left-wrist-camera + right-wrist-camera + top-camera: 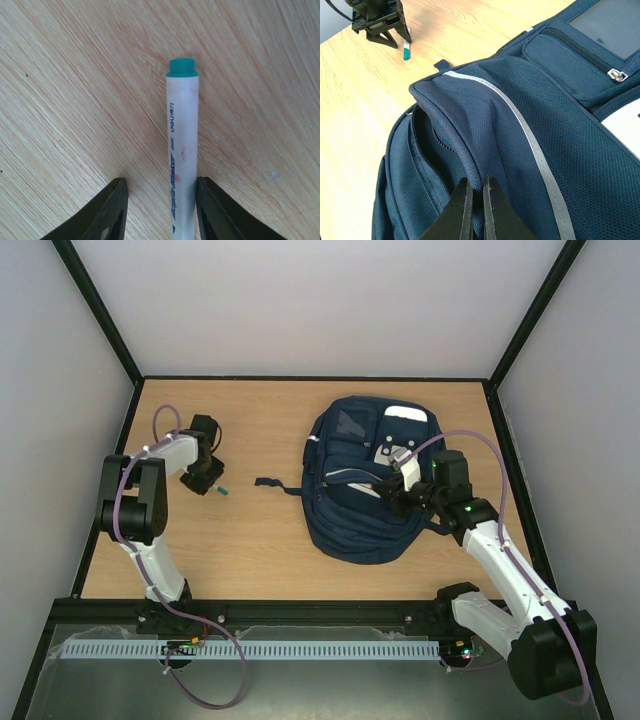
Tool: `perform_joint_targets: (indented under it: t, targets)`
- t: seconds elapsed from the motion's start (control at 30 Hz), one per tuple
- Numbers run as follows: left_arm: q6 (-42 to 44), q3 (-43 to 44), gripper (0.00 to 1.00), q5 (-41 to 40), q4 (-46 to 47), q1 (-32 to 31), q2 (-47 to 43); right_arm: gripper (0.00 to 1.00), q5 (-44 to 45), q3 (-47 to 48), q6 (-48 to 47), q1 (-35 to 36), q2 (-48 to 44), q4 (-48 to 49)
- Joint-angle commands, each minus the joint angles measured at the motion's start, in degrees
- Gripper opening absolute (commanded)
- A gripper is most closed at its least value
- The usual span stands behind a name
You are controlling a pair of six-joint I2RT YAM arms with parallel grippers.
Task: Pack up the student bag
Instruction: Pick up the stationery from the center of the board.
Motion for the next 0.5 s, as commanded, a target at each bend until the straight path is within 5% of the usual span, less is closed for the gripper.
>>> perform_joint_targets:
  t: [0.0, 0.1, 0.47]
  targets:
    - [-0.1, 1.3, 0.37, 1.9, -1.2, 1.4, 1.7, 0.01, -1.2, -0.3, -0.3, -0.2, -1.0, 0.7]
    - [0.7, 2.1, 0.21, 2.2, -2.7, 1.4, 3.1, 0.01, -1.4, -0.3, -0.3, -0.2, -1.0, 0.7]
    - [5.9, -5.7, 0.14, 1.2, -1.3, -2.5, -6.5, 0.01, -1.7, -0.3, -0.4, -0.2, -1.0, 0.7]
